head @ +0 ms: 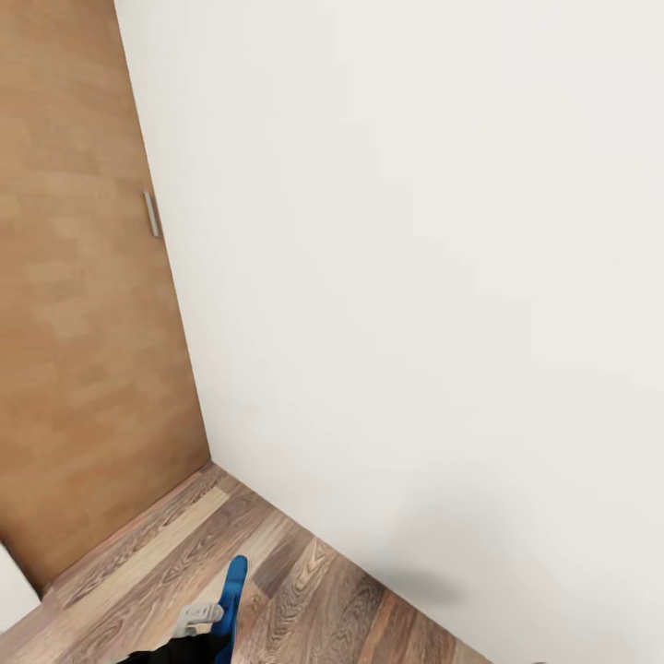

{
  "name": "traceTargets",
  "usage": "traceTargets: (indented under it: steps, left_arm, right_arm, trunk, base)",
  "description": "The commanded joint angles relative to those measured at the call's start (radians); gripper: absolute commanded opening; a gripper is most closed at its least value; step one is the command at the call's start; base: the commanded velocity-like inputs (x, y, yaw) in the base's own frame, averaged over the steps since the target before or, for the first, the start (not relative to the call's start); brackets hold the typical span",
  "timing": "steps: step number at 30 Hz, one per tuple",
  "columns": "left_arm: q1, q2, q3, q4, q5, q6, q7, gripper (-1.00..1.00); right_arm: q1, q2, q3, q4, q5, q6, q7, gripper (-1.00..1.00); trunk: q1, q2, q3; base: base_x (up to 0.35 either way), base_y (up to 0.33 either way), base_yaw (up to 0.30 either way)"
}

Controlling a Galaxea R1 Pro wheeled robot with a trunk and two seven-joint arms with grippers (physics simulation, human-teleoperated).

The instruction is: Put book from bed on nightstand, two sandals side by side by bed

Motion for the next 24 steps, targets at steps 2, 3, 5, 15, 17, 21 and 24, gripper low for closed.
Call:
traceTargets:
  steps: [2,3,5,15,17,21,24]
  left_arm:
    - [-0.001,0.000,-0.001,0.002,0.003,-0.003,-0.004,-1.00]
    - [-0.001,0.000,-0.001,0.002,0.003,-0.003,-0.004,-1.00]
    - [-0.001,0.000,-0.001,0.002,0.003,-0.003,-0.004,-1.00]
    - [-0.001,-0.007,-0.001,0.002,0.003,-0.003,-0.004,-1.00]
    - [-0.001,-0.007,-0.001,0.002,0.002,-0.003,-0.004,-1.00]
    - [-0.001,-0.008,-0.001,0.002,0.002,-0.003,-0.004,-1.00]
    - [-0.001,-0.008,-0.001,0.002,0.002,-0.003,-0.004,-1.00]
  right_arm:
    - [0.000,0.000,-0.001,0.000,-0.009,0.009,0.002,1.00]
    - [0.000,0.001,-0.001,0.000,-0.009,0.009,0.002,1.00]
    - [0.000,0.000,-0.001,0.000,-0.009,0.009,0.002,1.00]
    - [0.000,0.002,-0.001,0.000,-0.008,0.009,0.002,1.00]
    - [0.000,0.002,-0.001,0.000,-0.008,0.009,0.002,1.00]
    - [0.000,0.002,-0.001,0.000,-0.008,0.009,0.002,1.00]
    - [0.000,0.002,-0.001,0.000,-0.008,0.009,0.002,1.00]
  trunk:
    - [0.000,0.000,-0.001]
    - [0.000,0.000,-0.001]
    - [0.000,0.000,-0.001]
    - [0.000,0.000,-0.001]
    - [0.000,0.000,-0.001]
    - [0.000,0.000,-0.001]
    - [0.000,0.000,-0.001]
  base:
    - [0.000,0.000,0.294]
    - [0.000,0.000,0.294]
    - [0.000,0.000,0.294]
    - [0.000,0.000,0.294]
    - [0.000,0.000,0.294]
    - [0.000,0.000,0.294]
    - [0.000,0.000,0.294]
